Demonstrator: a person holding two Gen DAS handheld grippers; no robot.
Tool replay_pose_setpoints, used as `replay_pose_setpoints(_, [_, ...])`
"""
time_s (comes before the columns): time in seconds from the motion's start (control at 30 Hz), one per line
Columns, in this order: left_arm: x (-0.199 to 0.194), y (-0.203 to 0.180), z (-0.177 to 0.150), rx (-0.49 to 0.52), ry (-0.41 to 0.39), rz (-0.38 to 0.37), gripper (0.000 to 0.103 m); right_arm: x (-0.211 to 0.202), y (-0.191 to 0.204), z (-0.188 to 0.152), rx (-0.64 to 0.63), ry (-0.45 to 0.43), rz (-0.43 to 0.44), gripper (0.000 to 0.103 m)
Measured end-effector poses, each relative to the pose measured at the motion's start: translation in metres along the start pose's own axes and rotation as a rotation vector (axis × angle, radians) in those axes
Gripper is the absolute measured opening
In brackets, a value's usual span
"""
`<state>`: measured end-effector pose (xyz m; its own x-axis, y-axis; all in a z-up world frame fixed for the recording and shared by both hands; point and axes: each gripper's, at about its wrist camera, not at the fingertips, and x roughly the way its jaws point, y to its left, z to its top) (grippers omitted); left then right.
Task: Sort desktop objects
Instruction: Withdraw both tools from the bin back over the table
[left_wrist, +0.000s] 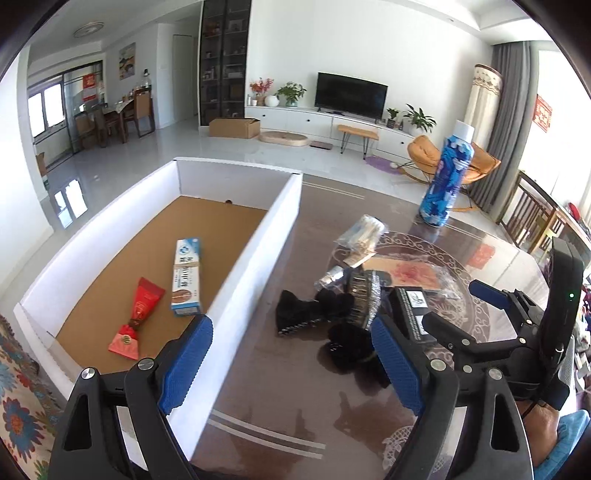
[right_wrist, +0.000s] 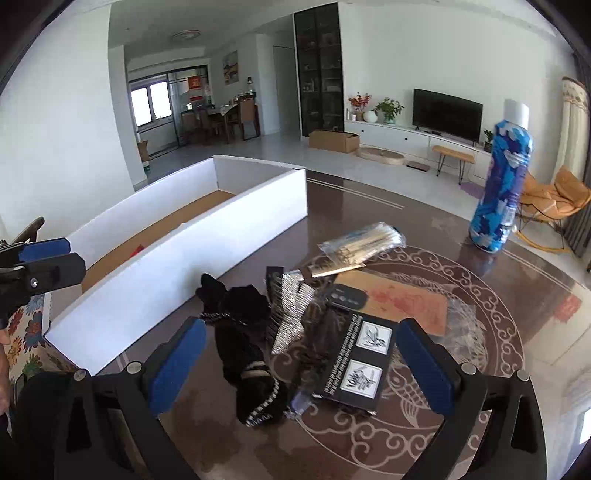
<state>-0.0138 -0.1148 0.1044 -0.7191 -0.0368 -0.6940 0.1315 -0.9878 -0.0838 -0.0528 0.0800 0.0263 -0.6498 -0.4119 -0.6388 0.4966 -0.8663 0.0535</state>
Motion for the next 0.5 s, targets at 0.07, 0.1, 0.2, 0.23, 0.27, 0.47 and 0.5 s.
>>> replay_pose_setpoints(0.07, [0.003, -0.021, -0.01, 0.03, 0.014, -0.029, 0.088, -0.007, -0.027, -0.023, 0.04, 0.026, -0.047, 0.103])
replay_pose_setpoints(0.1, [0.006, -0.031, -0.016, 0.047, 0.023, -0.044, 0.088, -0.009, -0.038, -0.034, 0.058, 0.044, -0.068, 0.103])
replay_pose_setpoints(0.2, [0.016, -0.061, -0.037, 0.098, 0.066, -0.07, 0.088, -0.013, -0.066, -0.066, 0.115, 0.094, -0.11, 0.103])
replay_pose_setpoints(0.23, [0.022, -0.068, -0.043, 0.114, 0.085, -0.074, 0.088, -0.014, -0.072, -0.075, 0.132, 0.103, -0.118, 0.103])
replay_pose_setpoints(0.27, [0.028, -0.075, -0.05, 0.131, 0.099, -0.079, 0.088, -0.016, -0.077, -0.082, 0.148, 0.11, -0.124, 0.103])
replay_pose_setpoints(0.47, [0.056, -0.091, -0.088, 0.185, 0.178, -0.08, 0.088, -0.015, -0.077, -0.105, 0.179, 0.145, -0.112, 0.103])
replay_pose_setpoints(0.5, [0.059, -0.088, -0.094, 0.178, 0.19, -0.074, 0.088, -0.013, -0.075, -0.105, 0.173, 0.15, -0.104, 0.103])
